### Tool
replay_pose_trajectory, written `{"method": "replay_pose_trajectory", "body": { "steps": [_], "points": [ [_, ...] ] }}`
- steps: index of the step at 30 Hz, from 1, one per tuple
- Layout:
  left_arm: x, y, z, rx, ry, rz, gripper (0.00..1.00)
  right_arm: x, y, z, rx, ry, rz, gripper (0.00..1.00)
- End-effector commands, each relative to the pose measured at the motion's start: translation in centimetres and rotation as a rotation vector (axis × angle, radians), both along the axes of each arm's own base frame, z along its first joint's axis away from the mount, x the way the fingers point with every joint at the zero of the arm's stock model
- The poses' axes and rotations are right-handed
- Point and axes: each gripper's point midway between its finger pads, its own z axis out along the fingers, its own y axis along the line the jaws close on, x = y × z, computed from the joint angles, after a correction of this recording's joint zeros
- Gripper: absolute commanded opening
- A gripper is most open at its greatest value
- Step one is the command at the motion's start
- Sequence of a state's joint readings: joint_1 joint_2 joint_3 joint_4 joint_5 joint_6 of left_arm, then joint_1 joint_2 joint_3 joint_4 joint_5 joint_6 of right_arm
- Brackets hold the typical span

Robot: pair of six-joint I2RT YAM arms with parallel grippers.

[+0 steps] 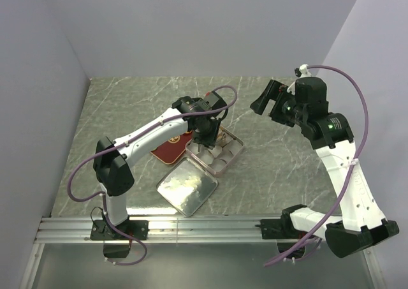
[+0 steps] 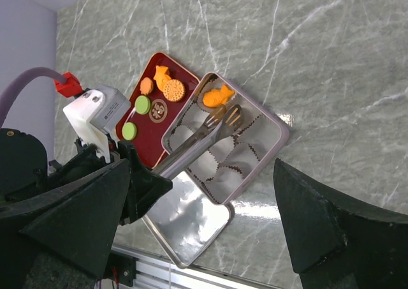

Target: Pack the cookies

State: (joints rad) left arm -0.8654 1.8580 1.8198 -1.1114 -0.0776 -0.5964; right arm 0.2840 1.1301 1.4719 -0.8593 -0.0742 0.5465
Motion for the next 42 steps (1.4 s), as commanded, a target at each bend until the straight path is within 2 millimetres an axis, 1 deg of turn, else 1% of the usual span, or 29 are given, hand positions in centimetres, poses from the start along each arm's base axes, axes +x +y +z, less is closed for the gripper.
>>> {"method": "replay_pose_trajectory", "body": {
  "steps": [1,10,17,22,24,25,27,28,30,31,33,34,36,37,38,39,40,41,42],
  "points": [
    [0.5,-0.3,2.9,-0.055,-0.07,0.014,0.42,0.4,0.8,2.4,0.034,-0.065,0.022,1.0],
    [0.8,-0.7,4.8,-0.086,-0.1,0.009,0.44,0.6,0.8,2.4,0.033,-0.064,0.02,1.0],
    [1.0,-0.5,7.6,-0.116,-0.141,0.022,0.44,0.7,0.8,2.3,0.034,-0.065,0.018,1.0],
    [0.9,0.3,7.3,-0.094,-0.135,0.036,0.43,0.8,0.9,2.1,0.037,-0.059,0.021,1.0],
    [1.0,0.9,7.6,-0.079,-0.15,0.054,0.43,0.8,0.9,2.1,0.036,-0.058,0.021,1.0],
    [0.8,1.5,7.9,-0.077,-0.154,0.068,0.43,0.8,0.9,2.1,0.036,-0.058,0.021,1.0],
    [1.2,2.6,8.2,-0.07,-0.165,0.101,0.43,0.8,0.9,2.0,0.035,-0.057,0.02,1.0],
    [0.9,3.4,8.2,-0.07,-0.165,0.119,0.43,0.8,0.9,1.9,0.035,-0.055,0.02,1.0],
    [1.4,5.1,8.0,-0.052,-0.169,0.166,0.43,0.8,1.0,1.8,0.037,-0.053,0.021,1.0],
    [1.1,6.2,7.8,-0.041,-0.166,0.183,0.43,0.8,1.0,1.9,0.038,-0.054,0.023,1.0],
    [1.4,8.2,7.4,-0.014,-0.165,0.23,0.43,0.8,1.0,1.7,0.041,-0.048,0.024,1.0],
    [1.1,9.5,7.0,0.007,-0.164,0.248,0.43,0.8,1.1,1.7,0.04,-0.049,0.026,1.0],
    [1.2,11.8,6.4,0.042,-0.157,0.296,0.43,0.7,1.2,1.7,0.043,-0.049,0.03,1.0],
    [0.7,13.1,5.9,0.063,-0.153,0.314,0.43,0.7,1.2,1.7,0.043,-0.049,0.03,1.0],
    [0.9,14.5,5.5,0.075,-0.146,0.348,0.44,0.7,1.2,1.7,0.043,-0.049,0.03,1.0],
    [1.0,15.1,5.2,0.074,-0.147,0.355,0.44,0.7,1.3,1.6,0.044,-0.047,0.034,1.0],
    [0.5,16.1,4.4,0.088,-0.135,0.366,0.44,0.6,1.3,1.6,0.046,-0.048,0.035,1.0],
    [0.5,17.0,4.1,0.095,-0.132,0.381,0.45,0.6,1.3,1.5,0.045,-0.045,0.035,1.0],
    [0.4,17.4,3.7,0.101,-0.127,0.385,0.45,0.5,1.4,1.4,0.045,-0.044,0.039,1.0]
  ]
}}
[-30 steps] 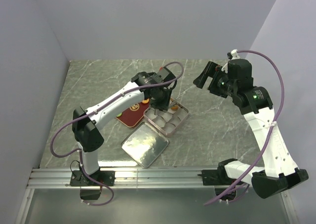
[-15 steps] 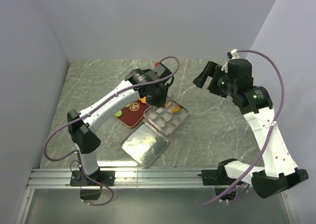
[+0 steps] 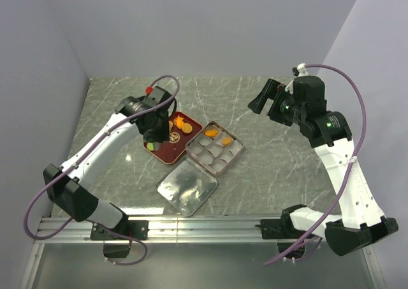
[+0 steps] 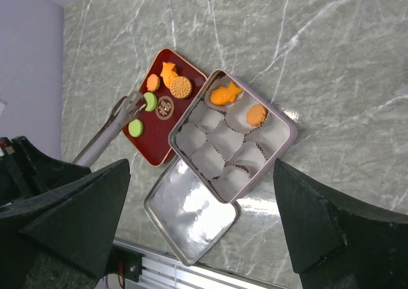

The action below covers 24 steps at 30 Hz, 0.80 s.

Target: Pack the cookies

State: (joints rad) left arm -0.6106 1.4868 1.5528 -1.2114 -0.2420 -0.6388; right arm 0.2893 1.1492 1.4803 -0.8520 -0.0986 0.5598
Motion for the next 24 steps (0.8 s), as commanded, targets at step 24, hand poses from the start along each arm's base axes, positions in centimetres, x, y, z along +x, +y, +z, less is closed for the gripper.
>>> {"method": "replay_pose_trajectory", "body": {
  "steps": [24],
  "points": [
    [-0.9,2.5,-3.2,-0.019,0.0,-0.033,0.5,0.6,2.6,1.2,0.02,-0.028,0.071,1.0]
  ]
}}
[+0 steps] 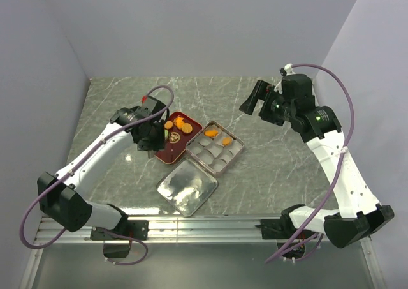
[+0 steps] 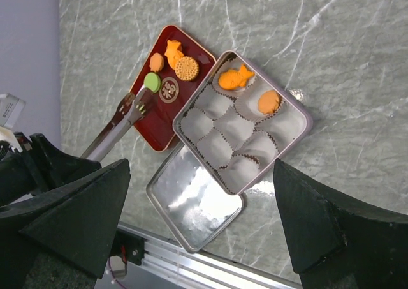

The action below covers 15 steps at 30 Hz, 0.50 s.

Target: Pack the cookies

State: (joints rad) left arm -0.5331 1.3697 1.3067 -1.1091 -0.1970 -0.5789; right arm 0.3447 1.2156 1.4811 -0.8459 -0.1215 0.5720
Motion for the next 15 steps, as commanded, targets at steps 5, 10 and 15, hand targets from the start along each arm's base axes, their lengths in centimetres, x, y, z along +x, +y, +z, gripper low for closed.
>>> {"method": "replay_pose_trajectory", "body": {
  "steps": [5,10,15],
  "points": [
    [1.5,-0.7,-0.4,0.004,-0.02,-0.044,0.5,-0.2,-0.3,2.3,0.006,-0.087,-0.01,1.0],
    [2.3,-0.6,-1.3,0.041,0.009,-0.043,0.49,-0.2,-0.4,2.3,0.002,-0.091,-0.013,1.0],
    [3.5,-1.2,-1.8,0.041,0.019,-0.05,0.48,0.2,-0.5,2.4,-0.007,-0.094,-0.019,1.0]
  ]
}}
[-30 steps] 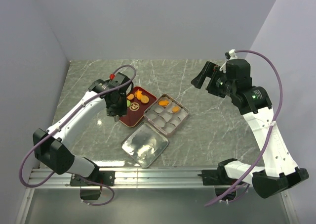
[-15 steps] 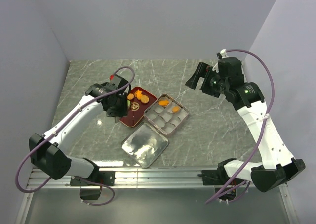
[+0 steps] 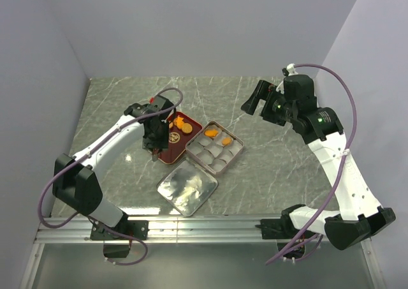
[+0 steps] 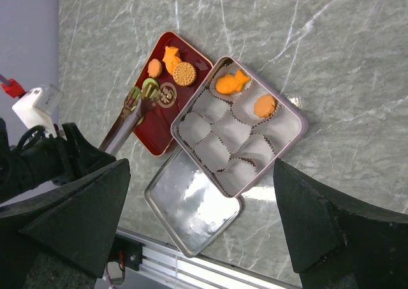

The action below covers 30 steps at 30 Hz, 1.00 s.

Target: Pack the cookies

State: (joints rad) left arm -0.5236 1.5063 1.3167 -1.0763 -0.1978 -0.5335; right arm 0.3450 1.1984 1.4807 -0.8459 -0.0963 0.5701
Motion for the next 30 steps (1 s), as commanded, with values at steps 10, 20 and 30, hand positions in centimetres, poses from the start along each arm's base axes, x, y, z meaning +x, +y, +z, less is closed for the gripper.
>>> {"method": "replay_pose_trajectory", "body": {
  "steps": [10,20,30],
  "points": [
    [2.6,-1.0,1.5,-0.015,-0.051,-0.022,0.36,0.4,-0.3,2.3,-0.009,-0.082,-0.007,1.0],
    [3.9,-1.4,7.1,-0.042,-0.136,-0.005,0.33,0.3,-0.1,2.7,0.002,-0.091,-0.001,1.0],
    [2.2,-5.0,11.4,-0.11,-0.219,-0.101,0.32,0.0,0.1,2.8,0.02,-0.092,0.009,1.0]
  ]
}}
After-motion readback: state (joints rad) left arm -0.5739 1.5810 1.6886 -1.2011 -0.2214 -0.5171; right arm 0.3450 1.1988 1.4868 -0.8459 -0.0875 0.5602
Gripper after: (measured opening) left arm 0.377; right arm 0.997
